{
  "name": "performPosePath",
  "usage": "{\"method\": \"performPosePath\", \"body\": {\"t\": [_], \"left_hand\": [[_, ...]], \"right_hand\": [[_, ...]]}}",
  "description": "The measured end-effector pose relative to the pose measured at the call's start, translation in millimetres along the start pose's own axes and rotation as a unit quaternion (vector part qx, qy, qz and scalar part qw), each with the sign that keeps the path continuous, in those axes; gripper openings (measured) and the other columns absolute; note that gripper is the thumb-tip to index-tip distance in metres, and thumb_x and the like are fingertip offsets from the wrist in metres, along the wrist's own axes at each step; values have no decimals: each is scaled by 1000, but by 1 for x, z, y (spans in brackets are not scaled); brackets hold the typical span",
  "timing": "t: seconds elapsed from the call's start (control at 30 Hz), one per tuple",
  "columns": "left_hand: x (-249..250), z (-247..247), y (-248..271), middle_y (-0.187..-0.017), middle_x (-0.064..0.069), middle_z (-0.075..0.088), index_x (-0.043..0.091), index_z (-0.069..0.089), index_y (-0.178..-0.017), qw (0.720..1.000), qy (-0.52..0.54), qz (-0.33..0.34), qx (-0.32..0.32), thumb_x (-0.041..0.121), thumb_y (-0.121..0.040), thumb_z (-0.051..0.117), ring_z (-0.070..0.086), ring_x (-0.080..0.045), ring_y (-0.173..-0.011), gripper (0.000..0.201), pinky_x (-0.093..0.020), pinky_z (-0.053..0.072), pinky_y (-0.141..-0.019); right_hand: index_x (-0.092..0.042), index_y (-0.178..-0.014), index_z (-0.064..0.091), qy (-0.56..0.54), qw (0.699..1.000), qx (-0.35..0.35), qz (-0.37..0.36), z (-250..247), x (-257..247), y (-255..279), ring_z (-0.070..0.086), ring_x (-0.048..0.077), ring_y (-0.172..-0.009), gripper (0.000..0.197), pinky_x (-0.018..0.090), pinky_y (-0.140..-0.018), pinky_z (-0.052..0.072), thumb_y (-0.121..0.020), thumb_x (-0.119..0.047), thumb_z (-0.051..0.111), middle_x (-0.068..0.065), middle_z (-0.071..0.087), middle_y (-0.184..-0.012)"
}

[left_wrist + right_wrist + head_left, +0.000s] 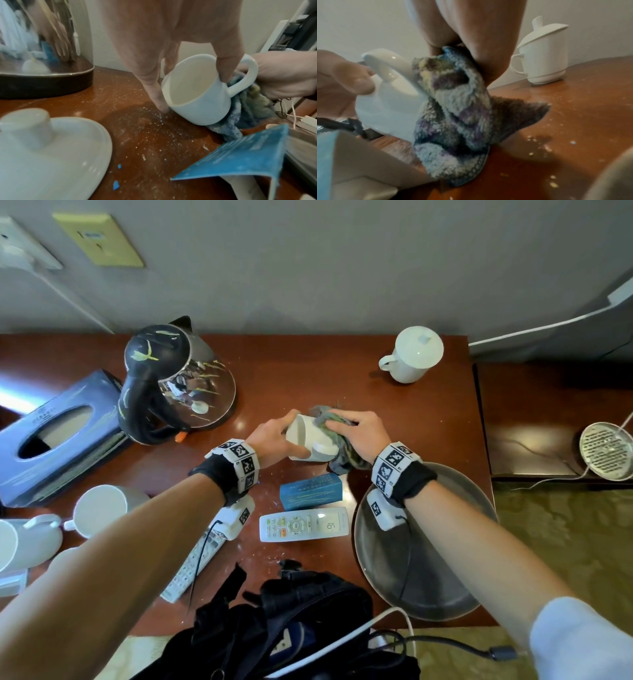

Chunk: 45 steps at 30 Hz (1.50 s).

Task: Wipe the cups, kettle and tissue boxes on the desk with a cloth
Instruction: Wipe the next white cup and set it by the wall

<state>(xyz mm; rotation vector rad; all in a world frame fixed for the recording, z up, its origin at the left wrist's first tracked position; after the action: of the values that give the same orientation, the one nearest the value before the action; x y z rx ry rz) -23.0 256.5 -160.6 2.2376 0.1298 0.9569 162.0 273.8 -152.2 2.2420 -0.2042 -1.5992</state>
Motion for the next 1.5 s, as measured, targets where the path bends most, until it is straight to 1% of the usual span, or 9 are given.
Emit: {"method": "performPosePath", "body": {"t": [0.2,0.33,0.5,0.67,0.83,0.97,1.17,1.27,1.5], "left_hand": [[6,3,3,-139,0,53,40,24,-154,999,-9,42,-20,34,-75,83,52,-23,-123,99,-42,42,-108],[5,8,5,-140,1,52,47,24,-152,992,111,4,-62,29,-84,77,58,-24,-117,88,-43,56,-95],[11,7,-1,-143,4,49,35,34,-152,989,142,-24,-27,41,-80,78,59,-23,-115,84,-39,61,-83],[10,-4,2,-121,-4,62,21,47,-140,981,190,-25,26,28,-76,83,67,-22,-102,74,-43,62,-79],[35,-28,18,-119,-3,61,28,50,-127,974,205,62,78,9,-72,85,64,-26,-103,67,-42,60,-80],[48,-46,29,-122,0,59,29,49,-133,979,109,112,129,18,-66,89,62,-21,-104,80,-34,54,-88],[43,-48,41,-134,0,52,29,39,-144,984,-5,107,142,35,-64,90,53,-23,-119,95,-46,44,-105],[38,-45,45,-140,-2,50,20,29,-149,987,44,79,131,35,-61,91,52,-22,-122,109,-44,44,-106],[38,-42,48,-140,-3,56,29,32,-152,975,201,54,77,69,-48,85,57,-21,-124,123,-43,45,-108]], "right_hand": [[-23,-117,73,91,995,34,33,-2,6,-24,56,21,-124,29,37,-110,41,-91,-34,69,-1,69,-123],[-23,-118,72,93,995,28,38,-2,9,-25,56,21,-125,30,38,-112,38,-90,-35,69,-2,69,-124],[-21,-116,73,29,998,43,33,-5,1,-12,62,15,-115,30,37,-108,44,-87,-29,73,-1,70,-120],[-16,-116,73,-86,995,53,-7,-9,-13,10,68,10,-103,28,32,-97,53,-88,-20,72,-2,73,-112],[-15,-124,65,-205,974,87,49,-15,-23,0,66,21,-109,29,36,-98,52,-97,-24,59,5,70,-117],[-14,-125,62,-232,966,57,96,1,-26,-4,68,26,-106,33,42,-94,54,-98,-32,57,10,70,-115],[-10,-90,69,25,991,103,84,-10,-39,6,63,28,-96,30,32,-84,49,-97,-35,54,10,71,-98],[-10,-83,68,44,989,119,70,-19,-45,13,62,28,-90,29,29,-74,42,-97,-34,56,8,68,-87],[-7,-92,70,-46,979,198,20,-25,-52,36,65,29,-94,25,36,-87,50,-94,-30,62,8,72,-91]]}}
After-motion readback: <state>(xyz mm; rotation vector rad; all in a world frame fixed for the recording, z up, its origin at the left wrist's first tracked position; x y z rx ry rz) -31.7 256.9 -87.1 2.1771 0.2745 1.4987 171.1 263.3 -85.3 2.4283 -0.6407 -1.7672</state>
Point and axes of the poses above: each hand's wrist, its own y-axis away from the middle knuckle, its own z-axis out of the palm, x = y × z, the point moved 9 cm from there along -y, towards the middle knuckle
